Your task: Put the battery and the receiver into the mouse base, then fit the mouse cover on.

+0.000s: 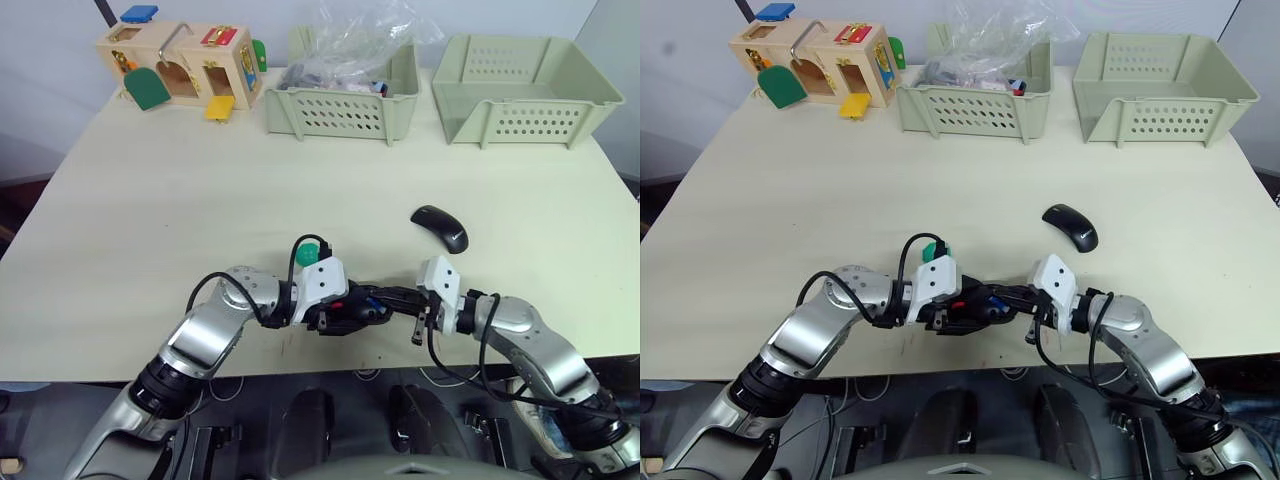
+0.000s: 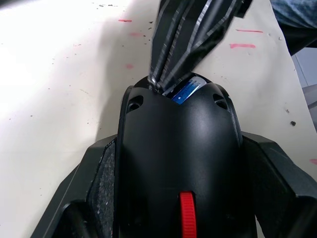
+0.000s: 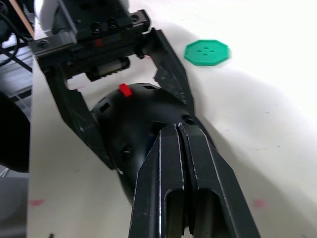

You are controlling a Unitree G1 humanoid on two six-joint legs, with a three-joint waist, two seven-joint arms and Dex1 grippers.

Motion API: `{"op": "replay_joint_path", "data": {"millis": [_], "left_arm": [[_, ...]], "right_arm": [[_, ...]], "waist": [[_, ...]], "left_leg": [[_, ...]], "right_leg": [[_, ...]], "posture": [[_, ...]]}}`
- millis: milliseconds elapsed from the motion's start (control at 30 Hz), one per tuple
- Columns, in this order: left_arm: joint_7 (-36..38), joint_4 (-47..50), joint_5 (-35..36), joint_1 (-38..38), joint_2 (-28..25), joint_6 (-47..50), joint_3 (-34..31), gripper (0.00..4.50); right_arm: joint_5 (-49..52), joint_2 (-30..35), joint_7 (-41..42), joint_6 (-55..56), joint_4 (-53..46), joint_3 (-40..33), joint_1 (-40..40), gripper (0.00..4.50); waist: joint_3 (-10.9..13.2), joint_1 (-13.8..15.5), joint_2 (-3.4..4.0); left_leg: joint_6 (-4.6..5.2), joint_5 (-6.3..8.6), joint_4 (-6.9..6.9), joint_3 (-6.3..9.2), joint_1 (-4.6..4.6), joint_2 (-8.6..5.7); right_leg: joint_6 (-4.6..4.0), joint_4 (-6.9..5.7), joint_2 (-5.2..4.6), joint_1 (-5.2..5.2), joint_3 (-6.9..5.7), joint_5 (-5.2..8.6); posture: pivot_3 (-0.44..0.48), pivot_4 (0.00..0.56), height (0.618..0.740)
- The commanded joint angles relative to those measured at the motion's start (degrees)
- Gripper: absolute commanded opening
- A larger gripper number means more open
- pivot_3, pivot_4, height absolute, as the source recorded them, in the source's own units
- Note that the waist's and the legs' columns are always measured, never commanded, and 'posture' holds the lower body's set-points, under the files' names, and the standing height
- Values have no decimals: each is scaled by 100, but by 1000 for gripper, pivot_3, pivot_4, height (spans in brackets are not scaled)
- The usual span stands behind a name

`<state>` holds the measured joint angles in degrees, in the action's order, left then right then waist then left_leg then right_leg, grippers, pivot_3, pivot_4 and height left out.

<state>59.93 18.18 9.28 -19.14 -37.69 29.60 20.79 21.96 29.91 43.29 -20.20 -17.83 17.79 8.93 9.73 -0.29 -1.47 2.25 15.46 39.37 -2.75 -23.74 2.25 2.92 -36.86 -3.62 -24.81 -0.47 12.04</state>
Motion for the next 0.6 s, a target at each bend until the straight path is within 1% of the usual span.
{"op": "replay_joint_path", "data": {"millis": [33,200,467,567,600], "left_arm": [[20,42,29,53,-14,-74,0,2942],[30,-38,14,57,-15,-146,1,2942],[11,-47,8,102,-17,-183,-3,2942],[-3,-58,-6,106,-12,-192,5,2942],[-6,-48,-4,113,-9,-189,6,2942]], "right_arm": [[-48,-69,-20,-142,90,-89,-120,45],[-202,-62,31,-430,329,58,-181,45],[-765,39,77,-463,697,373,6,45],[-743,76,103,-507,659,280,27,45],[-629,56,99,-457,550,121,37,45]], "waist": [[0,2,0],[-4,4,1],[-72,-15,0],[-87,-19,0],[-88,-16,0]], "left_leg": [[0,0,0,0,0,0],[0,0,0,0,8,0],[0,0,-1,0,17,0],[0,0,-3,0,22,0],[0,0,-3,0,22,0]], "right_leg": [[0,0,0,0,0,0],[0,-1,0,8,0,0],[-1,0,2,15,0,1],[-2,0,3,19,1,2],[-2,0,2,19,1,2]], "posture": [[0,150,740],[0,150,740],[0,150,740],[0,150,740],[0,150,740]]}}
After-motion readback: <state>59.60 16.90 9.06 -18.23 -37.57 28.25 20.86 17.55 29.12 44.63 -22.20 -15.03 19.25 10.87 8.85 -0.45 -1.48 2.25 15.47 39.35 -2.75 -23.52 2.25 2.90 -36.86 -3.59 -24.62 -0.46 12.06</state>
